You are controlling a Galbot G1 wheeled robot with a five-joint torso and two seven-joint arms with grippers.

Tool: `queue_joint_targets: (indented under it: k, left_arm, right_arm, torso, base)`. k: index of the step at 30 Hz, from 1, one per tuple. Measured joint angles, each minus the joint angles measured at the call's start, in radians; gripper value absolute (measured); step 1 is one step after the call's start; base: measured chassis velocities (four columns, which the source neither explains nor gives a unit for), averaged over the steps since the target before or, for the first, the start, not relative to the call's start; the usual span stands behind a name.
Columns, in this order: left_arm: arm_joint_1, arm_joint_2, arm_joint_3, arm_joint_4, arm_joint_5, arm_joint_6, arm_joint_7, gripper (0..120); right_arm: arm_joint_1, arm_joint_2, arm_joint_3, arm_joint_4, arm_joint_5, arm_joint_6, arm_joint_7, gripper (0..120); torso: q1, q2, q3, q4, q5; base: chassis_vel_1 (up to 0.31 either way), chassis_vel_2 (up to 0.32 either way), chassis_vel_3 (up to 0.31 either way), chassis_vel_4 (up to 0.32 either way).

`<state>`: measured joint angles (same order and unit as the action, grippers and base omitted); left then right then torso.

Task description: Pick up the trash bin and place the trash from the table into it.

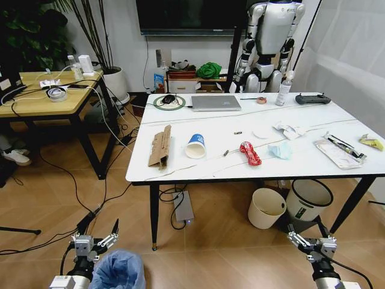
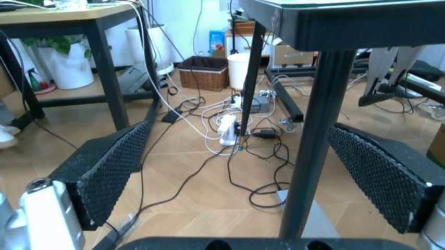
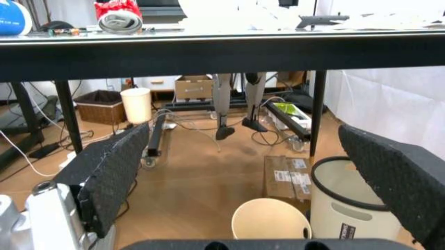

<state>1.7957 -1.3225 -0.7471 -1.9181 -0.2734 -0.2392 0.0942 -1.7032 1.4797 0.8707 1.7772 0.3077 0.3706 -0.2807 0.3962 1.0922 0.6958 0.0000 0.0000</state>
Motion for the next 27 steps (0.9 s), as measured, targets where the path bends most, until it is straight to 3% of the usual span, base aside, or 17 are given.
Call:
queue_joint_targets:
  k: [27]
  left_arm:
    - [0.008,-0.013,0.014,0.002,0.022,0.001,-0.004,100]
  right_arm:
    - [-0.003,-0.002,0.002,0.003,0.003,0.006,0.002,100]
  torso:
    - [-0.061,-0.138,-0.076,0.0000,0.0000]
  base:
    - [0.000,0.000,0.000,0.000]
